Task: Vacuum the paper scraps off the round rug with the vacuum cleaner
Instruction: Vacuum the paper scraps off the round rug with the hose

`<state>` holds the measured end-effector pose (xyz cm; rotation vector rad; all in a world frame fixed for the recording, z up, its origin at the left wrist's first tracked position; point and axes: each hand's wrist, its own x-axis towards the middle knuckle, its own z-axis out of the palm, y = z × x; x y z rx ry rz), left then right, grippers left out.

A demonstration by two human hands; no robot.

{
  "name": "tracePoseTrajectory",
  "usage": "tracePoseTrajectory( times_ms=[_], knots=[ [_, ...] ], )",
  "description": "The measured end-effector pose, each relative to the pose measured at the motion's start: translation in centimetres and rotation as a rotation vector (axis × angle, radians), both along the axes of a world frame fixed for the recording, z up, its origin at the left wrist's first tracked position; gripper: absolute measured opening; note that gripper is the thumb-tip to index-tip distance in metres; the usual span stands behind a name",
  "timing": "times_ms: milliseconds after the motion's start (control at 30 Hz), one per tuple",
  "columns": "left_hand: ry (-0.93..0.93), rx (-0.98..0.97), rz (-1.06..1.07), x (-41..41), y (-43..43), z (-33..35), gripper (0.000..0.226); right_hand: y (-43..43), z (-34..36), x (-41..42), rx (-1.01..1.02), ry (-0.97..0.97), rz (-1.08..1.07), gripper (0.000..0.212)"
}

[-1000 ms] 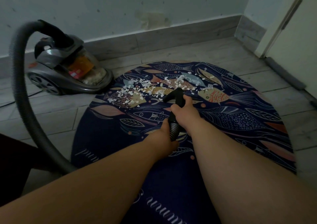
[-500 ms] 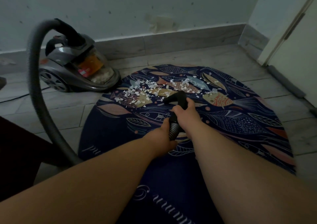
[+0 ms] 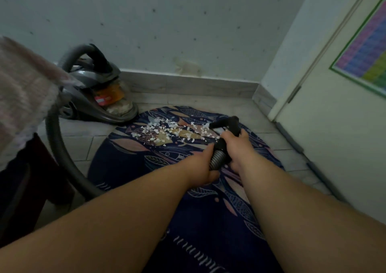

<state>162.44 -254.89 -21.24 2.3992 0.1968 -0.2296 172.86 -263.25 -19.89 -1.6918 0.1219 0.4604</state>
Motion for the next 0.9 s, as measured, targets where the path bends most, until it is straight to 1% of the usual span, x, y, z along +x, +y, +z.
tracePoseTrajectory(
  times_ms=[100, 200, 333, 500, 633, 767, 833, 900],
  knots=[
    [-0.044, -0.004, 0.008, -1.3, 0.6, 2.0, 0.088, 0.3, 2.6, -1.7, -0.005, -0.019, 0.011, 0.059],
    [-0.066, -0.019, 0.013, -1.5, 0.5, 2.8, 0.088, -0.1, 3.3, -1.8, 0.032, -0.021, 0.004, 0.057],
    [-0.058, -0.052, 0.036, -0.5, -1.3, 2.0, 0.084, -1.6, 2.4, -0.3, 0.026, 0.014, 0.043, 0.069],
    [-0.039, -0.056, 0.041, 4.1, -4.2, 0.4, 0.085, -4.2, 0.7, 4.9, 0.051, 0.023, 0.018, 0.077],
    [0.008, -0.032, -0.019, 8.2, -6.1, -1.2, 0.083, -7.1, -1.7, 8.7, 0.088, 0.075, -0.014, 0.078],
    [0.078, -0.050, -0.078, 10.4, -7.6, -3.0, 0.079, -9.4, -4.1, 10.0, 0.087, 0.158, -0.084, 0.078],
    [0.081, -0.029, -0.086, 10.3, -8.2, -2.9, 0.084, -10.1, -3.8, 9.8, 0.078, 0.127, -0.089, 0.075],
    [0.045, -0.002, -0.086, 9.7, -8.5, -2.1, 0.087, -10.3, -2.6, 9.2, 0.072, 0.073, -0.097, 0.074]
  ],
)
